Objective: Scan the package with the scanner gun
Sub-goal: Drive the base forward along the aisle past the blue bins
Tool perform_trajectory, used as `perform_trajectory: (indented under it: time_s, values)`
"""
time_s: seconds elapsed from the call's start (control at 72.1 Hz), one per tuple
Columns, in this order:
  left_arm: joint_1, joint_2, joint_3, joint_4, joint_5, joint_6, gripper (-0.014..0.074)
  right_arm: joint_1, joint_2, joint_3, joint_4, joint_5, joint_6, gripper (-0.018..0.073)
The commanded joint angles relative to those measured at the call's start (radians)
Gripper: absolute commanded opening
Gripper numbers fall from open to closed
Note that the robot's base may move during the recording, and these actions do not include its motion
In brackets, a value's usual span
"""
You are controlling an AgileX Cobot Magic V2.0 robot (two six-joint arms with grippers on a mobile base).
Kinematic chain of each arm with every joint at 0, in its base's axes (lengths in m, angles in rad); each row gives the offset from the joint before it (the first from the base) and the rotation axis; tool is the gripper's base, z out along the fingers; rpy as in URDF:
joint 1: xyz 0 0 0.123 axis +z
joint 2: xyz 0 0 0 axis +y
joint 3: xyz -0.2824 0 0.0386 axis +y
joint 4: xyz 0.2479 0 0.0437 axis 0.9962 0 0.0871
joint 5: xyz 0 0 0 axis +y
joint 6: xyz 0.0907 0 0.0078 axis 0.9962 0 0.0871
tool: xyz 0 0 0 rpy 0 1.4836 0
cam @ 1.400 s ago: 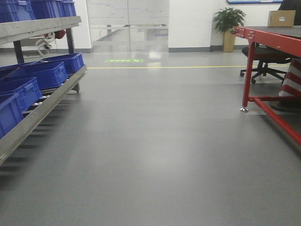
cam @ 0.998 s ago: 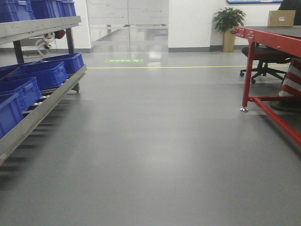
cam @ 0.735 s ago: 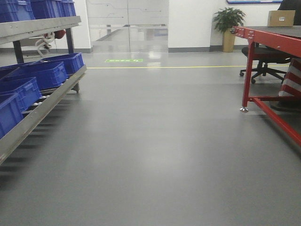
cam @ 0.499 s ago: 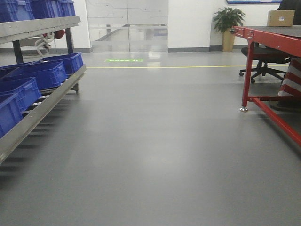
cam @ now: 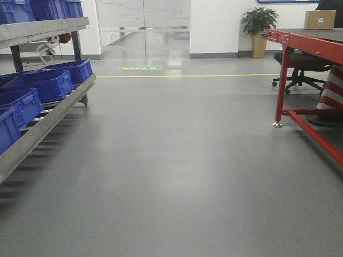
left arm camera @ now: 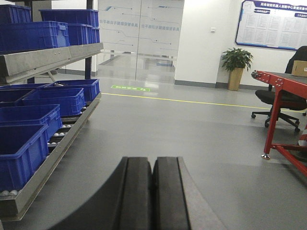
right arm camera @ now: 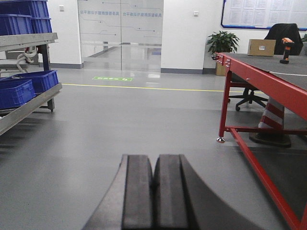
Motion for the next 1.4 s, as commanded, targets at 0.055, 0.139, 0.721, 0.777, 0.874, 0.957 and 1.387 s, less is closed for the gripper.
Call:
perform_trajectory:
  time_s: [0.055, 0.139, 0.721, 0.777, 0.874, 0.957, 1.387]
  values:
    - [0.004, -0.004, -0.002, -0.006, -0.018, 0.000, -0.0111, -0.004, -0.004, 0.000, 0.000, -0.017, -0.002, -0.0169]
    - [0.004, -0.004, -0.002, -0.006, -0.018, 0.000, -0.0111, -0.004, -0.004, 0.000, 0.000, -0.017, -0.002, -0.0169]
    - [0.004, -0.004, -0.002, -0.006, -0.018, 0.000, -0.0111, -0.004, -0.004, 0.000, 0.000, -0.017, -0.002, -0.0169]
    - [0.004, -0.004, -0.002, -0.006, -0.018, 0.000, -0.0111, -0.004, -0.004, 0.000, 0.000, -0.017, -0.002, -0.0169]
    - [0.004, -0.004, -0.002, -0.006, -0.018, 0.000, -0.0111, -0.004, -0.004, 0.000, 0.000, -0.017, -0.002, -0.0169]
    - [0.004, -0.004, -0.002, -0.006, -0.018, 0.000, -0.0111, -0.004, -0.004, 0.000, 0.000, -0.017, -0.002, -0.0169]
    - [0.004, -0.004, -0.002, -0.006, -0.018, 0.000, -0.0111, -0.004, -0.004, 0.000, 0.000, -0.017, -0.002, -0.0169]
